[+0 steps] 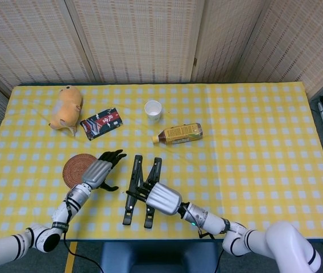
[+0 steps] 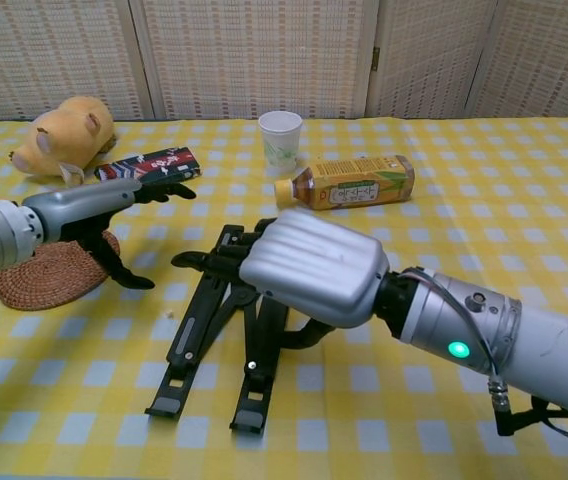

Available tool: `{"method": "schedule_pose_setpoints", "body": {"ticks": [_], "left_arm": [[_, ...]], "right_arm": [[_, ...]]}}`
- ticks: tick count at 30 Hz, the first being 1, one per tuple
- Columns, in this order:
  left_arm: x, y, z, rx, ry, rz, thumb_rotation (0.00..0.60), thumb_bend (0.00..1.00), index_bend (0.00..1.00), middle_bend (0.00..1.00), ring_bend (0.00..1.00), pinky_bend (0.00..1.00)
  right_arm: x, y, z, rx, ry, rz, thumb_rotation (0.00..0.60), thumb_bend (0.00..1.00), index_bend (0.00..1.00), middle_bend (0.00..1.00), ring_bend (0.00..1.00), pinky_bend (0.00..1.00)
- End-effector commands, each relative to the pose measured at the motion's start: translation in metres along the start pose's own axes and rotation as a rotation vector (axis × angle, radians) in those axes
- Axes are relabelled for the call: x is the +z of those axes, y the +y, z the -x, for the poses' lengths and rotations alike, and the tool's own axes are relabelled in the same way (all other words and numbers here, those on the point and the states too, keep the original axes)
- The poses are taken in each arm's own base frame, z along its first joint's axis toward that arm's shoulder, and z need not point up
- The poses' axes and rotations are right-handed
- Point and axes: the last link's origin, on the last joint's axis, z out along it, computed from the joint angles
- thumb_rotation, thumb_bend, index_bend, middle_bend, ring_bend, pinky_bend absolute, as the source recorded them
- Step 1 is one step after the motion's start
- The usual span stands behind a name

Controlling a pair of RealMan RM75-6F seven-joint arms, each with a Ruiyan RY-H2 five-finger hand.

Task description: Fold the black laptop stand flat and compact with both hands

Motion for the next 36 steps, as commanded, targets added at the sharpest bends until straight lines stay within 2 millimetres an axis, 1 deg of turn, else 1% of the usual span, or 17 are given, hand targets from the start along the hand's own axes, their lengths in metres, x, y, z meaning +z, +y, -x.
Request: {"method": "schedule_pose_setpoints", "body": {"ticks": [1, 3, 6, 8, 15, 22, 29, 36], "left_arm": [[-0.011, -0.006, -0.012, -0.017, 0.028, -0.006, 0.6, 0.21, 0.0, 0.0, 0.0, 0.0], [-0.015, -0.008, -0.016, -0.024, 0.035, -0.007, 0.6, 0.21, 0.0, 0.0, 0.0, 0.0], [-0.021, -0.012, -0.022, -0.038, 0.045, -0.012, 0.6, 0.21, 0.0, 0.0, 0.0, 0.0], [-0.023, -0.014, -0.024, -0.049, 0.05, -0.016, 0.6, 0.21, 0.0, 0.0, 0.0, 0.0], [-0.026, -0.026, -0.028, -0.07, 0.066, -0.041, 0.6, 0.21, 0.0, 0.0, 0.0, 0.0], [-0.031, -0.037, -0.031, -0.086, 0.071, -0.065, 0.6, 0.21, 0.0, 0.0, 0.0, 0.0], [-0.033, -0.044, -0.03, -0.101, 0.081, -0.072, 0.6, 0.21, 0.0, 0.0, 0.0, 0.0], [-0.035, -0.046, -0.03, -0.116, 0.086, -0.074, 0.6, 0.21, 0.0, 0.0, 0.0, 0.0]], "right_arm": [[0.012, 0.013, -0.029, -0.049, -0.189, -0.053, 0.6, 0.22, 0.0, 0.06, 0.14, 0.07], [0.016, 0.014, -0.033, -0.064, -0.253, -0.073, 0.6, 0.22, 0.0, 0.01, 0.08, 0.01], [0.021, 0.014, -0.035, -0.096, -0.334, -0.1, 0.6, 0.22, 0.0, 0.0, 0.02, 0.0], [0.025, 0.015, -0.034, -0.112, -0.365, -0.105, 0.6, 0.22, 0.0, 0.0, 0.0, 0.0], [0.044, 0.012, -0.029, -0.15, -0.418, -0.121, 0.6, 0.22, 0.0, 0.0, 0.0, 0.0], [0.062, 0.008, -0.029, -0.154, -0.459, -0.141, 0.6, 0.22, 0.0, 0.0, 0.0, 0.0], [0.072, 0.005, -0.028, -0.166, -0.506, -0.162, 0.6, 0.22, 0.0, 0.0, 0.0, 0.0], [0.077, 0.003, -0.025, -0.184, -0.538, -0.168, 0.6, 0.22, 0.0, 0.01, 0.0, 0.0]]}}
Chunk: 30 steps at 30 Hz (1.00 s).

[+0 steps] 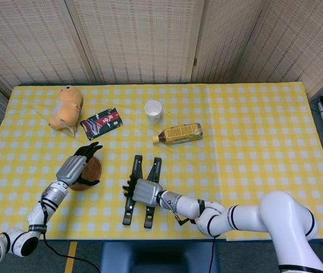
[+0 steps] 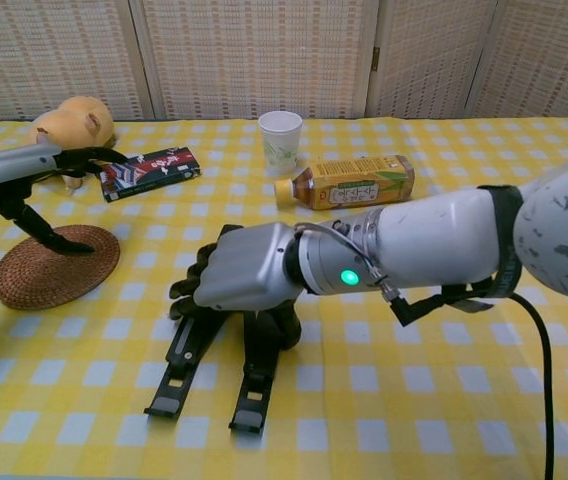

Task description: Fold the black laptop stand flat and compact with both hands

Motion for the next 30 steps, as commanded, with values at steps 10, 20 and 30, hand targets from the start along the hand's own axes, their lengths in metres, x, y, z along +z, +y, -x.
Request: {"method": "schedule_pose_setpoints", "body": {"ticks": [10, 20, 30], "left_arm": [[-0.003, -0.001, 0.001, -0.008, 0.007, 0.004, 0.6, 0.21, 0.0, 0.0, 0.0, 0.0], [-0.004, 0.002, 0.001, -0.003, 0.007, 0.01, 0.6, 0.21, 0.0, 0.0, 0.0, 0.0], [-0.004, 0.007, -0.002, 0.025, 0.029, 0.016, 0.6, 0.21, 0.0, 0.0, 0.0, 0.0]], "right_arm": [[0.003, -0.003, -0.003, -0.013, 0.013, 0.017, 0.6, 0.22, 0.08, 0.24, 0.11, 0.0], [-0.008, 0.003, -0.006, 0.023, 0.085, 0.042, 0.6, 0.22, 0.26, 0.38, 0.23, 0.03], [-0.017, 0.01, -0.003, 0.061, 0.133, 0.061, 0.6, 0.22, 0.27, 0.37, 0.26, 0.05]]}}
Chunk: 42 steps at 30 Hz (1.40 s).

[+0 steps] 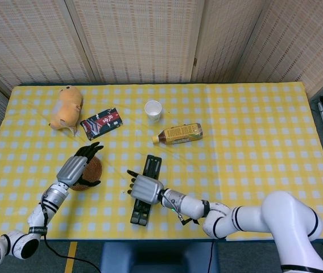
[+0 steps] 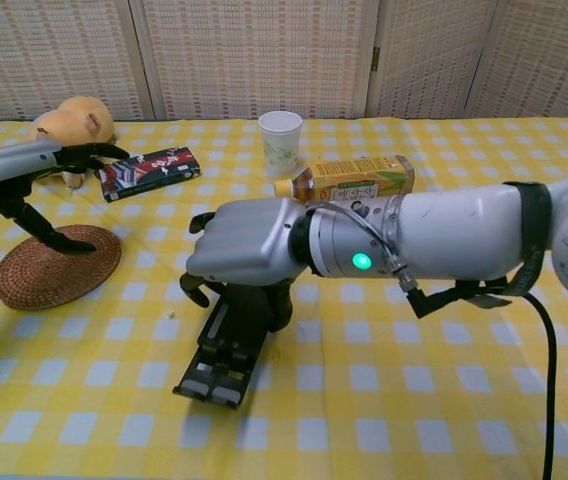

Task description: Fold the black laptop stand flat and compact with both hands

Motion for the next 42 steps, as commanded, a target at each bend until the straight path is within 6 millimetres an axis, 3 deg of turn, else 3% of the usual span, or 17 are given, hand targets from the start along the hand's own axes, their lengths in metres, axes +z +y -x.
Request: {"method": "schedule_pose_setpoints", "body": {"ticks": [1, 3, 6, 13, 23, 28, 34, 42], "left_arm": [[0.0, 0.001, -0.002, 0.024, 0.015, 0.0, 0.6, 0.21, 0.0, 0.0, 0.0, 0.0], [0.0, 0.0, -0.006, 0.07, 0.039, -0.002, 0.6, 0.21, 0.0, 0.0, 0.0, 0.0], [-0.002, -0.003, -0.013, 0.115, 0.07, -0.017, 0.6, 0.21, 0.0, 0.0, 0.0, 0.0], [-0.024, -0.021, -0.038, 0.27, 0.177, -0.115, 0.6, 0.23, 0.01, 0.0, 0.0, 0.0], [-0.089, -0.055, -0.065, 0.302, 0.301, -0.27, 0.6, 0.23, 0.07, 0.0, 0.0, 0.0], [-0.125, -0.066, -0.062, 0.31, 0.348, -0.321, 0.6, 0.23, 0.07, 0.0, 0.0, 0.0], [-0.163, -0.065, -0.049, 0.29, 0.367, -0.336, 0.6, 0.23, 0.07, 0.0, 0.0, 0.0], [-0.201, -0.057, -0.033, 0.271, 0.354, -0.35, 0.6, 0.23, 0.07, 0.0, 0.0, 0.0]], "right_arm": [[-0.004, 0.001, 0.003, 0.004, -0.003, 0.007, 0.6, 0.22, 0.17, 0.28, 0.21, 0.04], [-0.009, 0.003, 0.003, 0.025, 0.007, 0.025, 0.6, 0.22, 0.02, 0.12, 0.12, 0.01], [-0.022, 0.007, -0.002, 0.073, 0.058, 0.075, 0.6, 0.22, 0.0, 0.0, 0.06, 0.0], [-0.085, 0.029, -0.003, 0.189, 0.178, 0.292, 0.6, 0.22, 0.0, 0.0, 0.05, 0.0], [-0.211, 0.05, 0.026, 0.359, 0.279, 0.708, 0.6, 0.22, 0.0, 0.02, 0.05, 0.0], [-0.271, 0.048, 0.046, 0.432, 0.27, 0.881, 0.6, 0.22, 0.0, 0.0, 0.02, 0.0], [-0.328, 0.038, 0.07, 0.514, 0.266, 1.012, 0.6, 0.22, 0.0, 0.0, 0.0, 0.0], [-0.376, 0.017, 0.091, 0.577, 0.295, 1.122, 0.6, 0.22, 0.0, 0.0, 0.0, 0.0]]}}
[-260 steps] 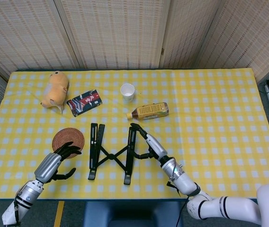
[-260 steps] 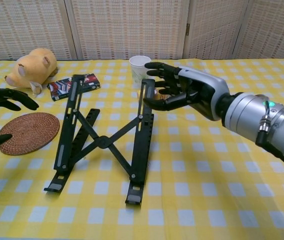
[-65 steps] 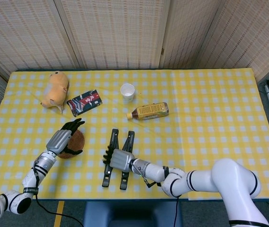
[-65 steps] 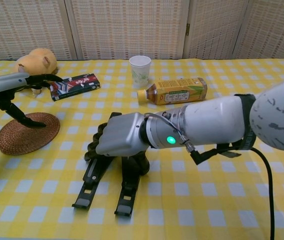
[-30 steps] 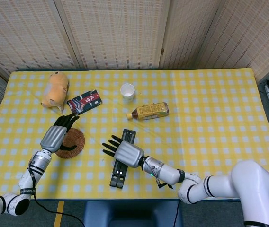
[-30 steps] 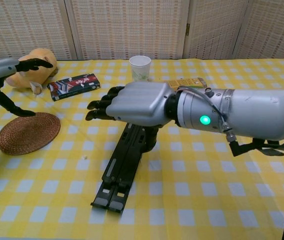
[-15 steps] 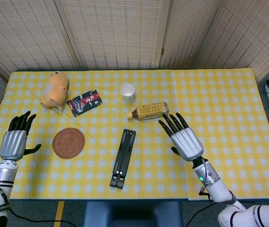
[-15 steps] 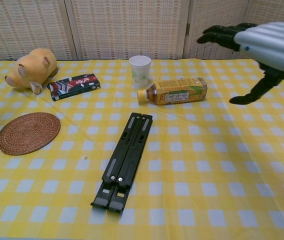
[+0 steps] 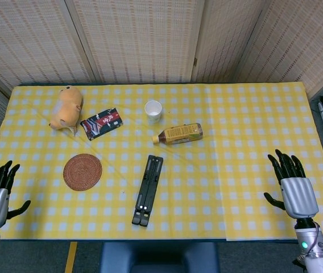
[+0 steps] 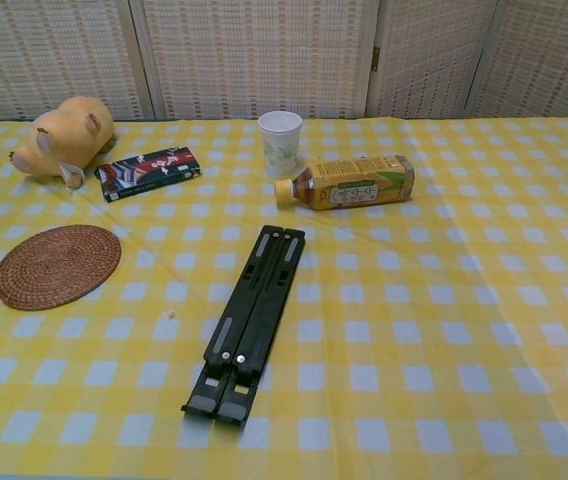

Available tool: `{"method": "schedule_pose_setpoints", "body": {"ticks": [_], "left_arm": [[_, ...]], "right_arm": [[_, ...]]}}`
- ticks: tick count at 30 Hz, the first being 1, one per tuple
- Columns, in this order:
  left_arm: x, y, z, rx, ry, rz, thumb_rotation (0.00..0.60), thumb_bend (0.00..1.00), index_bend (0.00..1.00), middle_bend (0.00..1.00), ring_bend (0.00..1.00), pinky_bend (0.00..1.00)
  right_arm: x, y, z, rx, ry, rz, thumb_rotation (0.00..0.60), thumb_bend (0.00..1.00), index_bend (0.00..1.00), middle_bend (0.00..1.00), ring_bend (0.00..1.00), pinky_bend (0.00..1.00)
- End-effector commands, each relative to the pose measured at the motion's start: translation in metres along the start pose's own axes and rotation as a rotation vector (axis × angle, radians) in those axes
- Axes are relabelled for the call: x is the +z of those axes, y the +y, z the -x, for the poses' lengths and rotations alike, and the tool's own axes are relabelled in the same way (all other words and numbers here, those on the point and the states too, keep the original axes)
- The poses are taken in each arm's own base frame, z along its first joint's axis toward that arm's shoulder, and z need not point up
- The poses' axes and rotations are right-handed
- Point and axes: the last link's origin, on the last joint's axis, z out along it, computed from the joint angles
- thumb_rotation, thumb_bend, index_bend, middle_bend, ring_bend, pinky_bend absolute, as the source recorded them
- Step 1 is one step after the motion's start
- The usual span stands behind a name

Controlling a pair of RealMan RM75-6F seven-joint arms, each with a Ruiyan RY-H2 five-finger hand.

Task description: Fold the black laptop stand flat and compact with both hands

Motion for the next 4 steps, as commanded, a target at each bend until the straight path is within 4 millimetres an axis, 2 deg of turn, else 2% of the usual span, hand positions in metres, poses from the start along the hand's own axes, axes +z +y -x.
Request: {"method": "schedule_pose_setpoints", "body": {"ticks": [1, 4], "left_arm": [[-0.0137, 0.0001, -0.0002, -0.005, -0.001, -0.007, 0.6, 0.24, 0.07, 0.0, 0.0, 0.0], [-0.0185, 0.0011, 0.0018, -0.008, -0.006, -0.005, 0.6, 0.24, 0.07, 0.0, 0.0, 0.0]], "right_arm": [[-0.0161, 0.017, -0.0019, 0.008, 0.018, 0.044, 0.6, 0.22, 0.0, 0.0, 0.0, 0.0], [-0.02, 0.0219, -0.0028, 0.02, 0.024, 0.056, 0.6, 0.22, 0.0, 0.0, 0.0, 0.0]]}}
